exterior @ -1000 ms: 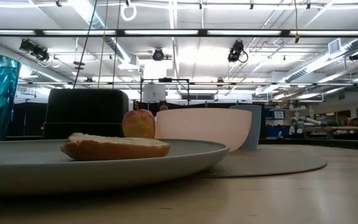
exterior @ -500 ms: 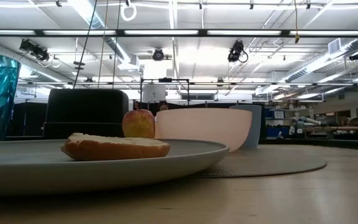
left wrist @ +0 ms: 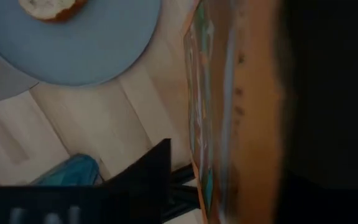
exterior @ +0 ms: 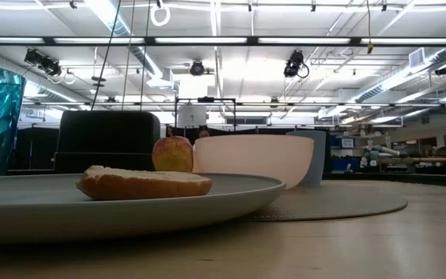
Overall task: Arrange a breakfast setting
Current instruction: Pour the cereal from the orange cereal box into the pink bowl
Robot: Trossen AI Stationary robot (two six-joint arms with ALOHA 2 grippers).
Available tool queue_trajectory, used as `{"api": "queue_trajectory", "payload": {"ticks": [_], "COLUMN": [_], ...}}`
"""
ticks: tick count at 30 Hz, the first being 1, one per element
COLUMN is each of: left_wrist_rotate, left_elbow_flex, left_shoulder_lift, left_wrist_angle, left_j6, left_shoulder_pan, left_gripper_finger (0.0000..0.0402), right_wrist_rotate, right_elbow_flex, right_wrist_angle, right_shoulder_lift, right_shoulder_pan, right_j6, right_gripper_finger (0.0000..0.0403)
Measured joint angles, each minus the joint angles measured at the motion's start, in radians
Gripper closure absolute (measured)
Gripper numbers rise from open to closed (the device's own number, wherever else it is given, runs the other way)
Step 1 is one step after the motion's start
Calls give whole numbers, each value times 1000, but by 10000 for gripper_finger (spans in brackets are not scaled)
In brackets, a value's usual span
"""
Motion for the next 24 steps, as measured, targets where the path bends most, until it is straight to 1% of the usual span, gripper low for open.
{"api": "queue_trajectory", "payload": {"ticks": [2,5,6,9,12,16,21,24], "left_wrist_rotate": [2,6,7,13,15,12,15,-28], "left_elbow_flex": [-6,-6,-6,12,72,194,373,478], "left_shoulder_lift": [0,0,0,1,1,1,0,0], "left_wrist_angle": [1,7,8,7,1,0,-6,-15], "left_j6": [9,3,-8,-35,-71,-80,-82,-80], "left_shoulder_pan": [-4,-8,-7,-7,-7,-7,-5,-6], "left_gripper_finger": [300,377,387,392,396,397,398,398], "right_wrist_rotate": [-2,-4,-4,-13,-29,-32,-33,-33], "right_elbow_flex": [0,0,0,0,0,0,0,1], "right_wrist_angle": [0,8,15,45,62,63,50,-3], "right_shoulder_lift": [0,0,0,-1,-16,-60,-120,-144], "right_shoulder_pan": [1,1,0,1,1,5,13,17], "right_j6": [-17,-34,-43,-75,-90,-88,-48,-2], "right_gripper_finger": [53,53,53,53,53,53,53,53]}}
